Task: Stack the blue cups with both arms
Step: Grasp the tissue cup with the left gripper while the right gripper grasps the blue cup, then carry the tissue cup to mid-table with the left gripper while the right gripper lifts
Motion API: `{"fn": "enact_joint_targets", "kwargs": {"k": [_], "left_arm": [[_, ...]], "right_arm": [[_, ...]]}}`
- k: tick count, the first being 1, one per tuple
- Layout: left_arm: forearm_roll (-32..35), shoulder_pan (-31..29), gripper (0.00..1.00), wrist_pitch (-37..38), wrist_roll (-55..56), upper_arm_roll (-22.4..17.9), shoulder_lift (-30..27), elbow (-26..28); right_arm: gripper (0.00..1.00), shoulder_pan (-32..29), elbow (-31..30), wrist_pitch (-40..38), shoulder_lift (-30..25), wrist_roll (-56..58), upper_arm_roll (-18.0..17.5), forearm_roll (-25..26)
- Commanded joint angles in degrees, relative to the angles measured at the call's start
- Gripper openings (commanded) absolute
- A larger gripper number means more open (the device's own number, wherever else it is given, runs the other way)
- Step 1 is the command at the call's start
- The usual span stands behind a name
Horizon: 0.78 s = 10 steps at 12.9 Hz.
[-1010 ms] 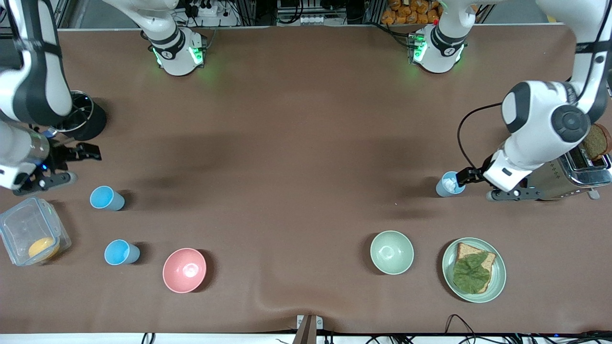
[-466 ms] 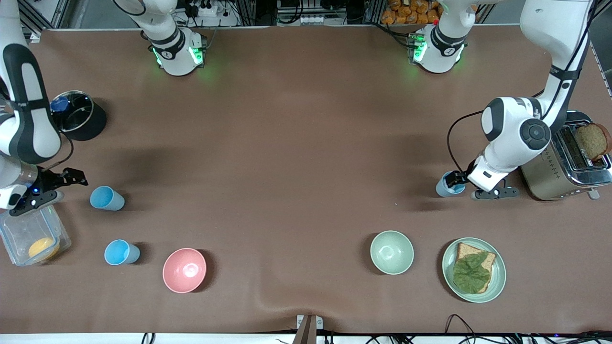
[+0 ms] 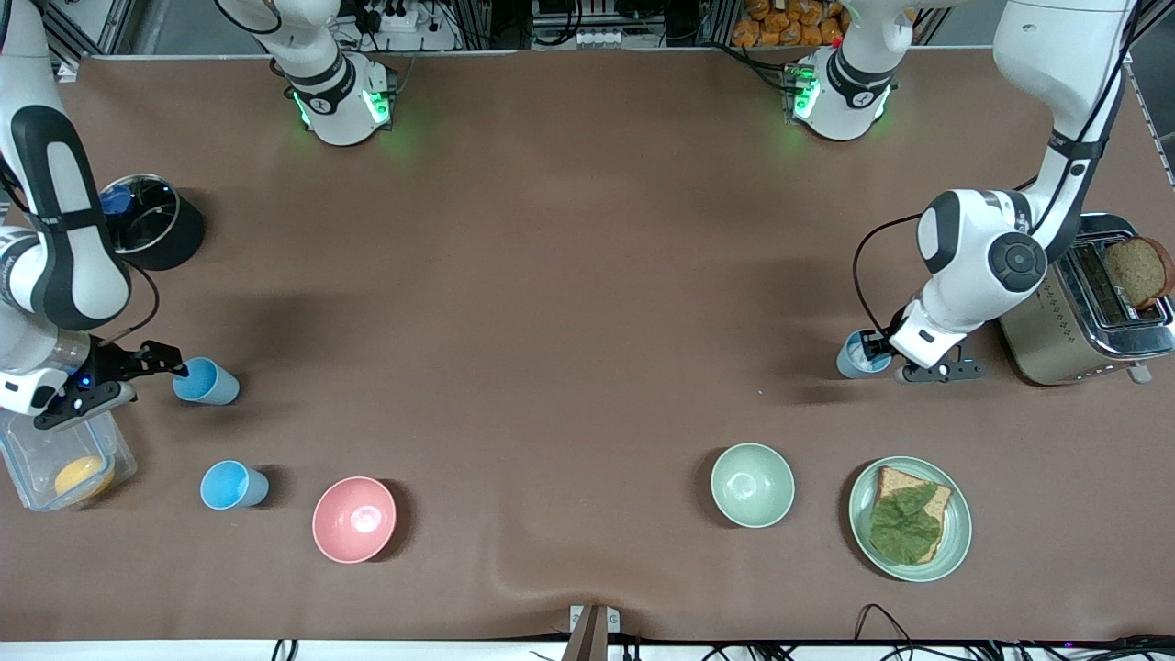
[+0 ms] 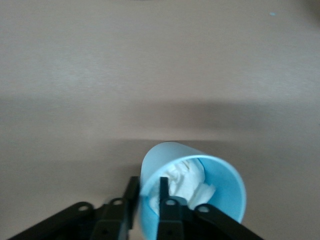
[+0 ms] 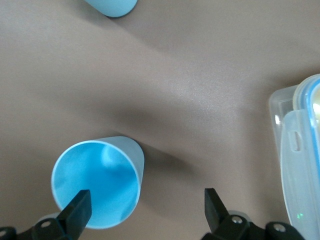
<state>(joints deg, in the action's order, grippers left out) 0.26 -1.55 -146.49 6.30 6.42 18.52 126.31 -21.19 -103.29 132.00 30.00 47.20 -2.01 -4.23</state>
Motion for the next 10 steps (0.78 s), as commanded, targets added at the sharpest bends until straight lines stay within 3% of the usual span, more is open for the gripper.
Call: {"fn": "enact_joint_targets", "kwargs": {"k": [1,2,3,4,6,9,10], "left_arm": [[0.0,-0.2,0.0,-0.3,0.4,4.0,-1.4,0.2],[-0.4,-0.1,0.0,-0.2,2.1,5.9,-1.8,0.1],[-0.5,-0.1,0.0,-0.2,5.8,8.5,-2.3,-0.1],[-0.6,0.0,0.0,-0.2,11.9,11.9,-2.4,-0.7],[-0.5,1.5,0.0,-0.2,25.9,19.4,-1.6,-3.2],[0.0,13.0,0.0,0.0,43.6,20.6,2.0,-8.9],[0.1,16.5,0.0,0.0,49.4,20.5,3.6,-11.2]], "right_arm": [[0.94,-0.3,2.4,2.5,3.7,0.8,-0.3,-1.9],[0.65,-0.3,2.3,3.1,4.5,0.8,-0.3,-2.0],[0.2,-0.3,2.3,3.2,5.1,0.8,-0.4,-2.8],[0.0,-0.3,2.1,3.1,5.1,0.8,-0.3,-4.6],[0.0,-0.3,2.0,3.0,5.1,0.7,-0.3,-5.2],[0.0,-1.0,0.2,2.0,4.5,0.8,-0.4,-5.3],[0.0,-1.3,-0.2,-2.1,3.2,1.5,-0.4,-5.3]]}}
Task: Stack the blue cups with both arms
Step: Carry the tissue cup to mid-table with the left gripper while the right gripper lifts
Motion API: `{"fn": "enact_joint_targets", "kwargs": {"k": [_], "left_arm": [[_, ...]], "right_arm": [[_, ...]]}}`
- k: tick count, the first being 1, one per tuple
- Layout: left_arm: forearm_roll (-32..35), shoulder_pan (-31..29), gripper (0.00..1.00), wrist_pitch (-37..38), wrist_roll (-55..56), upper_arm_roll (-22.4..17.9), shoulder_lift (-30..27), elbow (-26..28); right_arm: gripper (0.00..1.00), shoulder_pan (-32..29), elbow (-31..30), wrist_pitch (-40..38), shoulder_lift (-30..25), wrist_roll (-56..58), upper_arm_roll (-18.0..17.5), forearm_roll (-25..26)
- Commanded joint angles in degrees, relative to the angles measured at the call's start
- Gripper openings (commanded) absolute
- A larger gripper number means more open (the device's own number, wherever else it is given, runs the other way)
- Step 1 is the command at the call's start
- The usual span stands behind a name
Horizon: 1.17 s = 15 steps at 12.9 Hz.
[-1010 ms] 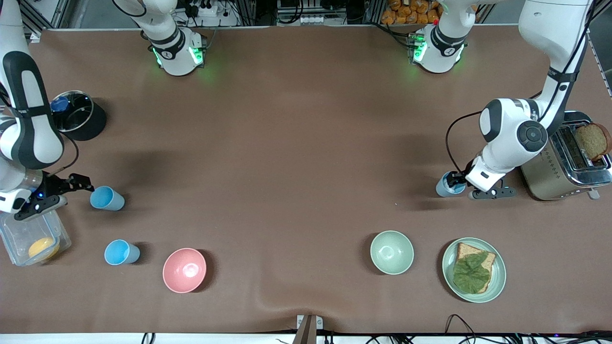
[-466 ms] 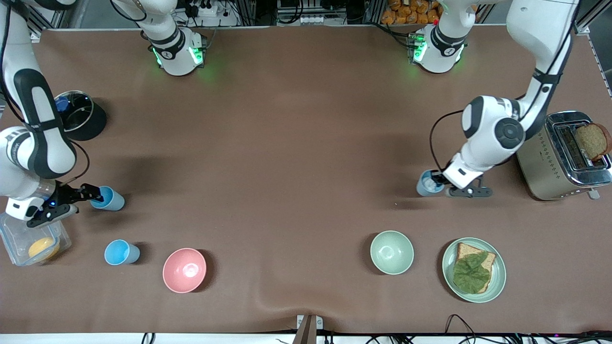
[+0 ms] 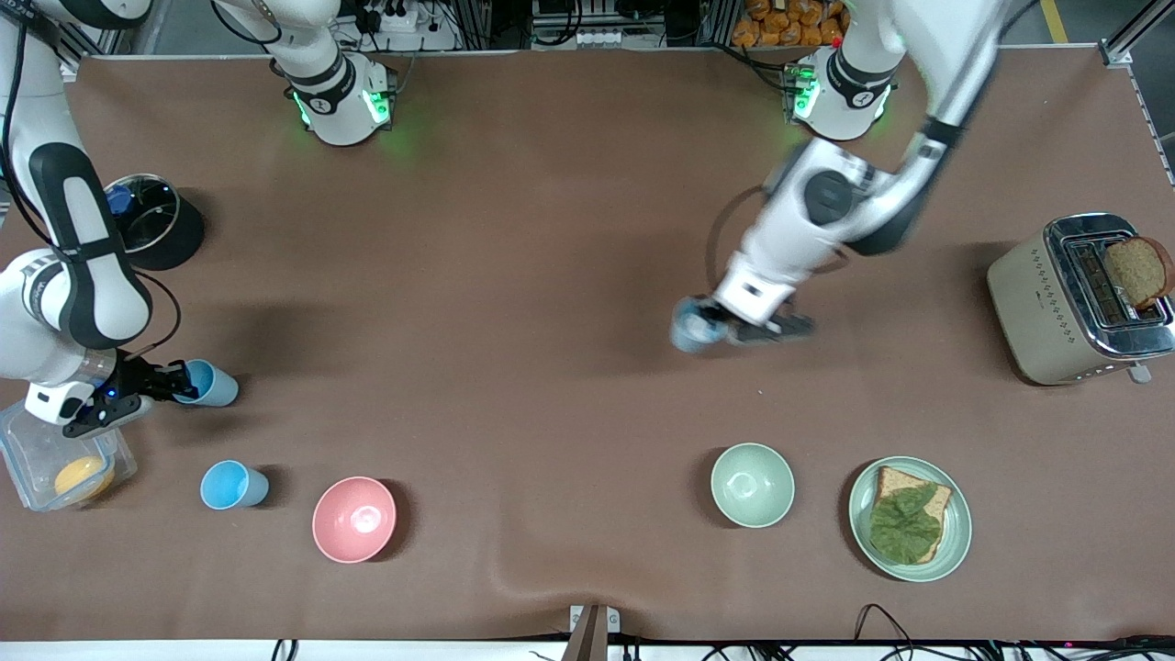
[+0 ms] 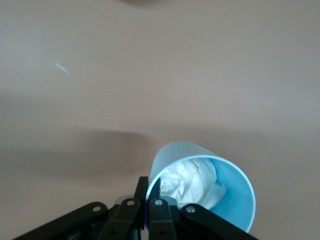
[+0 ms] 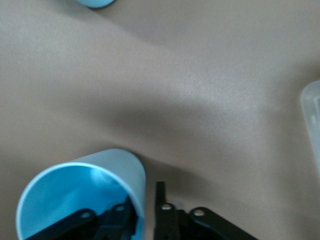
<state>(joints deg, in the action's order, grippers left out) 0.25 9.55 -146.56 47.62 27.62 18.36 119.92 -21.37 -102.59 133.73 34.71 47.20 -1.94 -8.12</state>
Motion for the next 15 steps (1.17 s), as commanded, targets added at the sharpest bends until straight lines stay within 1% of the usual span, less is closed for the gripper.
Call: {"fn": "enact_joint_targets", "kwargs": {"k": [1,3,6,8,9,10,11,12,13,14,15], "left_arm": [[0.3,8.8,0.0,0.0,12.6,-0.9,6.1,-7.3],[2.4,13.0,0.0,0.0,15.6,-1.0,10.6,-10.7],[9.5,17.2,0.0,0.0,21.8,-2.0,17.0,-15.8],[15.1,20.1,0.0,0.0,25.3,-4.4,18.6,-17.0],[17.1,20.7,0.29,0.0,25.6,-5.3,18.6,-17.0],[17.9,20.6,0.99,0.0,26.3,-5.4,18.3,-16.9],[18.0,20.5,1.0,0.1,26.6,-5.4,17.6,-17.0],[18.0,20.0,1.0,0.2,26.8,-5.5,15.5,-16.8],[18.0,19.2,1.0,1.5,28.1,-5.6,12.1,-17.0],[18.0,18.1,1.0,5.1,28.5,-6.0,8.3,-17.7],[18.1,17.2,1.0,9.7,28.1,-6.2,5.3,-19.7]], "right_arm": [[0.0,-1.6,-0.4,-9.6,-3.4,2.1,-0.4,-1.4],[0.0,-1.8,-0.4,-17.9,-7.8,2.8,-0.3,-1.3],[0.0,-1.0,-0.1,-29.5,-14.2,3.8,-0.2,-0.3],[0.0,0.5,-0.1,-37.2,-19.1,3.6,-0.4,3.4],[0.0,1.8,0.0,-39.5,-21.2,3.9,-0.4,3.8],[0.0,3.0,0.3,-42.0,-22.9,3.8,-0.5,3.8],[0.0,5.3,0.5,-44.0,-24.5,3.3,-0.5,3.7],[0.0,7.1,0.4,-44.6,-26.2,3.2,-0.5,3.4],[0.0,8.9,0.3,-44.7,-27.0,2.8,-0.5,2.9],[0.0,10.3,0.2,-44.6,-27.2,2.6,-0.5,1.8],[0.0,11.5,0.2,-44.5,-27.2,1.2,-0.5,0.1]]}}
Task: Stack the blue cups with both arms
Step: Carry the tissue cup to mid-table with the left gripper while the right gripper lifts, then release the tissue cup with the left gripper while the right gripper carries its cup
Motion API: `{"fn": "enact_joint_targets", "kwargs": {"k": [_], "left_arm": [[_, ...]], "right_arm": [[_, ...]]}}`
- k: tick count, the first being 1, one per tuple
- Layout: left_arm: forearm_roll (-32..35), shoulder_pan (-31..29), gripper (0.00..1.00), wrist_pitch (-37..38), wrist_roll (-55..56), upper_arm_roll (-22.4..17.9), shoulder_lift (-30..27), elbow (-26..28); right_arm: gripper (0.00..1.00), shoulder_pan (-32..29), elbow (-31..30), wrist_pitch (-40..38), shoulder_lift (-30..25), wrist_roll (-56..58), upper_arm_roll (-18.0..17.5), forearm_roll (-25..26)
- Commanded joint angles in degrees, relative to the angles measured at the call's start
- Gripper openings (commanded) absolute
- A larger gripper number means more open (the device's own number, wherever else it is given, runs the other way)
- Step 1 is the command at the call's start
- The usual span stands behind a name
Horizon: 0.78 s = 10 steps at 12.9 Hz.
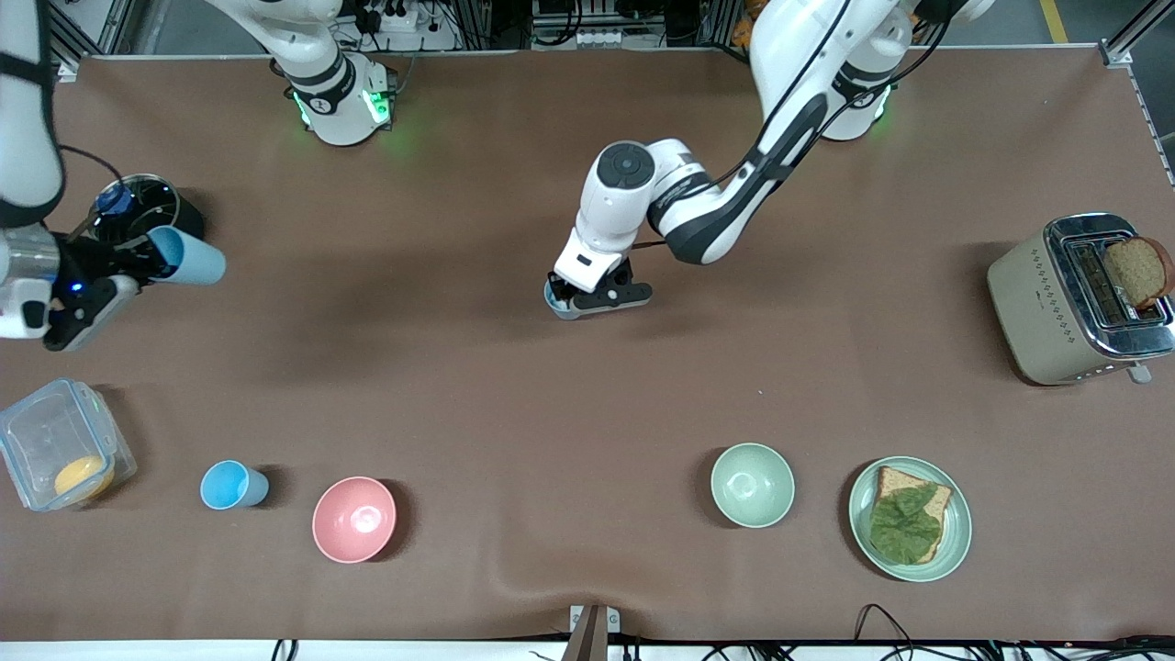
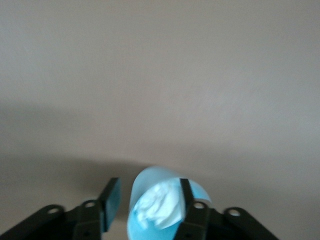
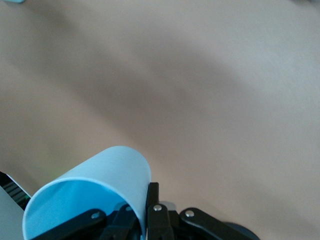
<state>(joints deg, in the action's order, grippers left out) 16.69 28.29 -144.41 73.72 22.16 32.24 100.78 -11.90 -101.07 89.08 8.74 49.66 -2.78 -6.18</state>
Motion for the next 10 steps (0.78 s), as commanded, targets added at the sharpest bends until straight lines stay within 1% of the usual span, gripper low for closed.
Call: {"fn": "enact_joint_targets", "kwargs": {"k": [1,2,3,4,5,7,9,10], "left_arm": [[1.8,-3.9,1.0,13.5,1.1,-0.6,-10.7,-3.5],[1.8,-5.1,1.0,20.8,-0.7,-0.5,-11.7,-7.6],[1.8,-5.7,1.0,28.7,-6.1,-0.7,-12.4,-11.2],[1.6,-7.7,1.0,34.0,-13.0,-0.7,-13.1,-13.8],[1.2,-10.2,1.0,35.8,-17.6,-0.6,-15.2,-14.6],[-0.2,-16.5,1.0,38.1,-26.7,0.0,-19.1,-14.6],[-4.1,-21.0,1.0,41.0,-34.4,-0.4,-22.7,-14.6],[-5.8,-24.9,1.0,41.5,-37.9,-0.1,-24.1,-14.6]], "right_arm": [[0.0,4.0,-1.3,0.1,-1.4,-3.6,0.3,-2.0],[0.0,6.8,-1.7,0.0,-2.1,-8.0,0.3,-2.1],[0.0,10.6,-2.1,0.1,-2.6,-13.9,0.3,-2.1],[0.0,14.9,-2.3,0.6,-2.9,-21.2,0.3,-2.1],[0.0,18.8,-2.2,1.8,-2.8,-28.9,0.3,-2.1],[0.0,26.1,-2.2,5.4,-2.1,-41.8,0.3,-2.1],[0.0,32.5,-2.4,9.3,-0.5,-53.1,0.3,-2.1],[0.0,35.5,-2.4,11.4,0.8,-58.5,0.3,-2.1]]}}
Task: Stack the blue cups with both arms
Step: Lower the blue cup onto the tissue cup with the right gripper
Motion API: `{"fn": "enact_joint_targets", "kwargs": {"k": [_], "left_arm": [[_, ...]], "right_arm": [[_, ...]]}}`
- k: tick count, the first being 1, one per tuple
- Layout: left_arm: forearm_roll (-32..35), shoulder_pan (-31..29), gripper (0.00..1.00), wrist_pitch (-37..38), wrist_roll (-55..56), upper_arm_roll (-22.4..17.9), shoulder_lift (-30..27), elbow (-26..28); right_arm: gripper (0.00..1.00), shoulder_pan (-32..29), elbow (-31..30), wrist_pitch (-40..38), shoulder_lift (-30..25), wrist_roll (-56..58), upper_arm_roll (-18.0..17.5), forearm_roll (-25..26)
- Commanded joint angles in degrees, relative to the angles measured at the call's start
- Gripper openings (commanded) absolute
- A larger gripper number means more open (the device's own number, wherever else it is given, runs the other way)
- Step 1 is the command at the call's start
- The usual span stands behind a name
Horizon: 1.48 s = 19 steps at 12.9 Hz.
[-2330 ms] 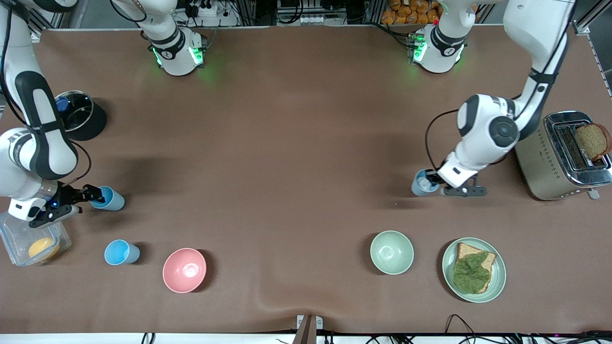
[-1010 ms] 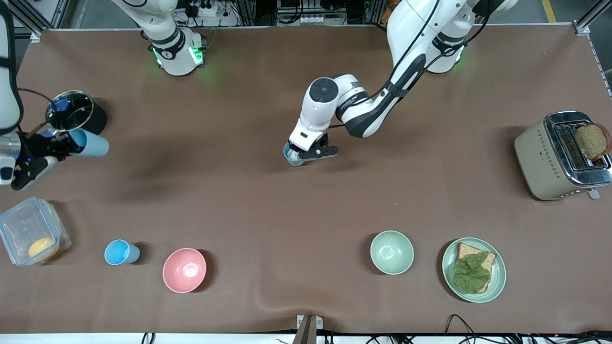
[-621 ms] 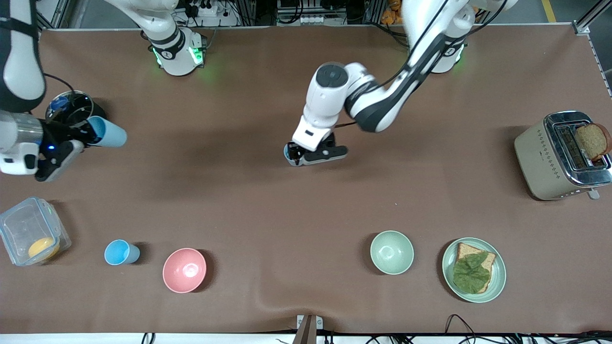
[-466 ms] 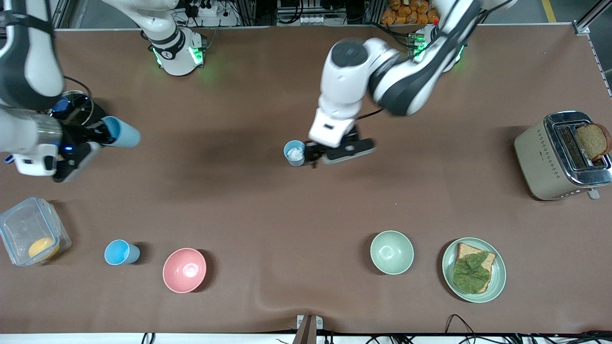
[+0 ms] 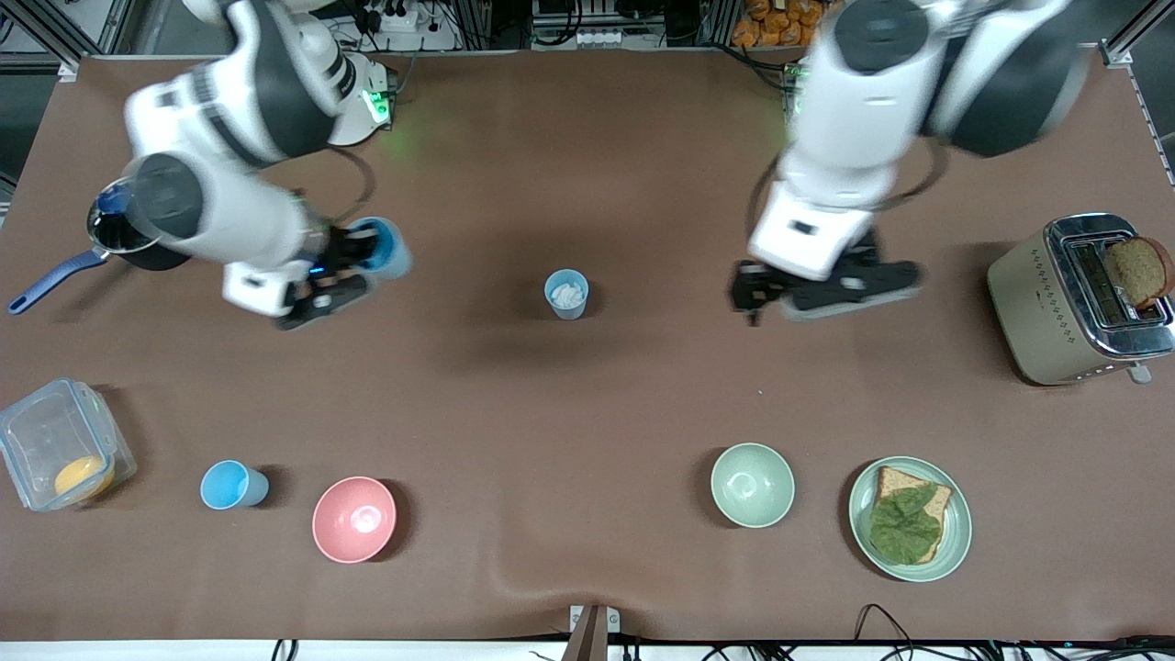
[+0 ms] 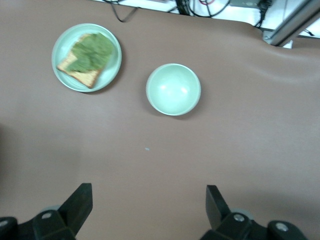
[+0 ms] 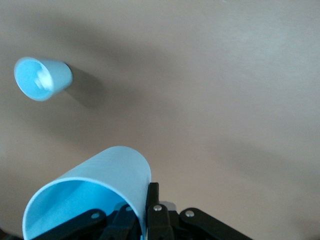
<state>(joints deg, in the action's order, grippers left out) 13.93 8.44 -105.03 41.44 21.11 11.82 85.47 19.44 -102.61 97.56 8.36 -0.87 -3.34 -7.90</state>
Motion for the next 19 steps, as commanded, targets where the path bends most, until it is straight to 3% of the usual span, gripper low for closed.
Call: {"fn": "enact_joint_targets", "kwargs": {"k": [1,7,10,17,18,19], "left_arm": [[-6.1,-8.8,1.0,2.7,-11.2,1.4,-5.7,0.7],[-10.9,-5.9,1.0,11.8,-26.0,-10.9,-11.0,0.7],[-13.7,-6.2,1.0,14.3,-29.1,-13.8,-13.1,1.1],[-13.1,-5.5,1.0,14.6,-29.9,-15.7,-15.5,1.2],[-13.1,-5.5,1.0,15.1,-31.8,-16.1,-15.5,1.2],[-13.1,-5.5,1.0,15.6,-33.5,-16.7,-15.5,1.3]], "right_arm": [[0.0,6.9,-0.9,5.5,2.5,-13.6,0.9,-0.4],[0.0,19.0,-0.6,20.5,11.1,-47.5,0.9,-0.6],[0.0,20.6,-0.5,24.9,13.6,-51.0,0.9,-0.5],[0.0,21.9,-0.2,28.2,16.3,-51.0,1.0,-0.4],[0.12,21.8,-0.1,27.7,16.2,-51.0,1.1,-0.4],[0.76,21.3,0.0,27.3,16.2,-51.4,1.1,-0.4]]}}
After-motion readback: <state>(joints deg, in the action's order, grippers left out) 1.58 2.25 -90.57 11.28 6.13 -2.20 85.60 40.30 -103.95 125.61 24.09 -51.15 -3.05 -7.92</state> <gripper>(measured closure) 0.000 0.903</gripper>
